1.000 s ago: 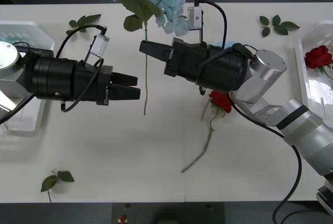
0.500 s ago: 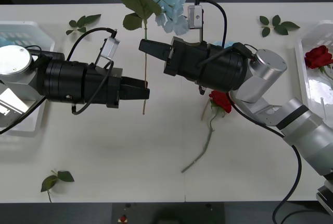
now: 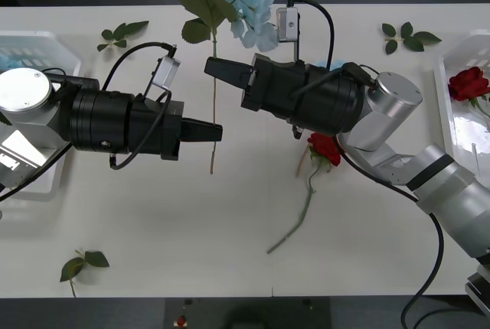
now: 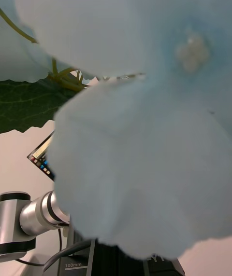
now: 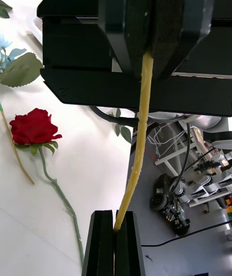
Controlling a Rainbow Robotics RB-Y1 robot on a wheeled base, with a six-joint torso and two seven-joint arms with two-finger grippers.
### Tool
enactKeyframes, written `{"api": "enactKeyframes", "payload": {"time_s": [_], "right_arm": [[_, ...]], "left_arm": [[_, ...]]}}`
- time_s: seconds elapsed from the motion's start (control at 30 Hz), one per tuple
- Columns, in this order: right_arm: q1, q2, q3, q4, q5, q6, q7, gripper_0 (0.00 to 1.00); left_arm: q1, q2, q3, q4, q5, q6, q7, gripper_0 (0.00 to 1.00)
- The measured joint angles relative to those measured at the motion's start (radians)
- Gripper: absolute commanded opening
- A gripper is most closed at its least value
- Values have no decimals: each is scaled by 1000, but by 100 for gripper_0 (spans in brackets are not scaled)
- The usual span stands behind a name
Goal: Put the red flowers into the right box and the blue flowers into the left box
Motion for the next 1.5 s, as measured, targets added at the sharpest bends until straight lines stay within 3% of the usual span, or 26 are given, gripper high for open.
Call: {"api": "enactKeyframes", "payload": {"time_s": [0.07, 0.1, 0.13, 0.33, 0.47, 0.8, 1.07, 1.3, 1.37, 1.5], "right_arm": [[0, 0, 0, 0, -1, 0, 0, 0], [0, 0, 0, 0, -1, 0, 0, 20], [0, 0, 0, 0, -1, 0, 0, 34], [0, -2, 0, 0, -1, 0, 0, 73], [0, -2, 0, 0, -1, -2, 0, 88], [0, -3, 0, 0, -2, -20, 0, 99], [0, -14, 0, -2, -19, -20, 0, 99], [-7, -116, 0, -13, 39, -20, -3, 99], [-13, -155, 0, -21, 90, -20, -41, 100], [-17, -232, 0, -45, 172, -21, -340, 100]], "left_arm": [[-1, 0, 0, 0, 0, 0, 0, 0], [-1, 0, 0, 0, 0, 0, 0, 0], [-1, 0, 0, 0, 0, 0, 0, 0], [-1, 0, 0, 0, 0, 0, 0, 0], [-2, 0, 0, 0, 1, 0, 0, 0], [-10, 57, 0, -2, 4, 0, 0, 0], [-16, 221, 4, -28, 46, 4, 0, 0], [-8, 399, 78, -28, 79, 14, 0, 0], [12, 444, 121, -27, 79, 14, 0, 0], [69, 514, 207, 14, 79, 38, 0, 0]]}}
